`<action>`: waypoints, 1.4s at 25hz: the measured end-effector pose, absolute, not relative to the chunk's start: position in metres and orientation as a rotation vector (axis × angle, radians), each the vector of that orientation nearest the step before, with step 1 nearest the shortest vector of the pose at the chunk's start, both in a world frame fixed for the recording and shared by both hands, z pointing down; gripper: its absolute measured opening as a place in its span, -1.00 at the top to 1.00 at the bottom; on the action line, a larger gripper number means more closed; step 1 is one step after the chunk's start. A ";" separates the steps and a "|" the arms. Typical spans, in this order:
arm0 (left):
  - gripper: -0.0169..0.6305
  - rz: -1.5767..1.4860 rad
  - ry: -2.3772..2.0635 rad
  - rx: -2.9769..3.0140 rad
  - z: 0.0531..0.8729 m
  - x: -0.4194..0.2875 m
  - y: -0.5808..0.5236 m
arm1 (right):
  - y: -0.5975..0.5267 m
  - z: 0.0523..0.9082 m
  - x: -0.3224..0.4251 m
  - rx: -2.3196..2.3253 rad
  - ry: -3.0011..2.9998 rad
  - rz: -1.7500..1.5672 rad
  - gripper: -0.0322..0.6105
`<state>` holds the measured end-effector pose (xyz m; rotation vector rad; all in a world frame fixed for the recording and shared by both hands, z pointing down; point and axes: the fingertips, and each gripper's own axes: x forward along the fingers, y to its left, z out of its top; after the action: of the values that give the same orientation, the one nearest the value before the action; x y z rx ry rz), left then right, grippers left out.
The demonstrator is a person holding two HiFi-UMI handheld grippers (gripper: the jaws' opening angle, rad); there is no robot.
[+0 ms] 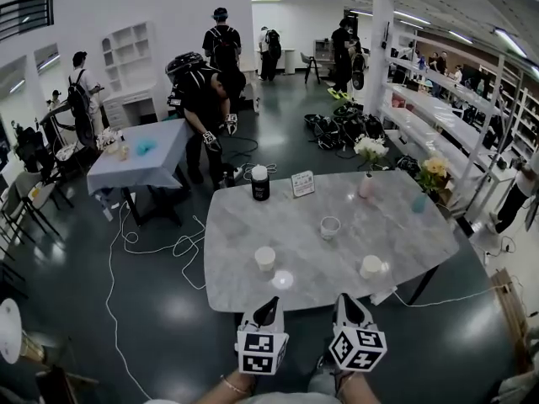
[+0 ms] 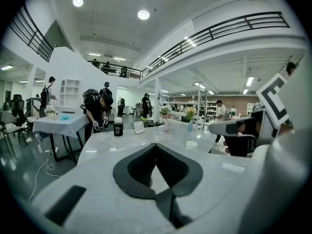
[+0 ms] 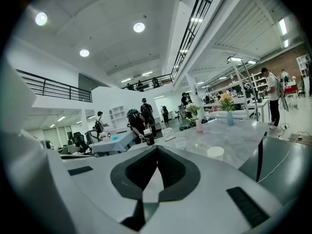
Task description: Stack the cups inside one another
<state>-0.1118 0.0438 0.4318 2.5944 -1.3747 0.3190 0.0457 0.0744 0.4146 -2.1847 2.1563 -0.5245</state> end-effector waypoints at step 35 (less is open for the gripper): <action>0.96 0.375 -1.603 2.296 0.466 0.044 -0.118 | -0.128 0.444 0.191 -1.894 2.445 -0.677 0.88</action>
<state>0.0441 -0.1182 0.4664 2.2961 -1.6030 0.3755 0.1911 -0.1284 0.4444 -1.8939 2.4447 -0.6766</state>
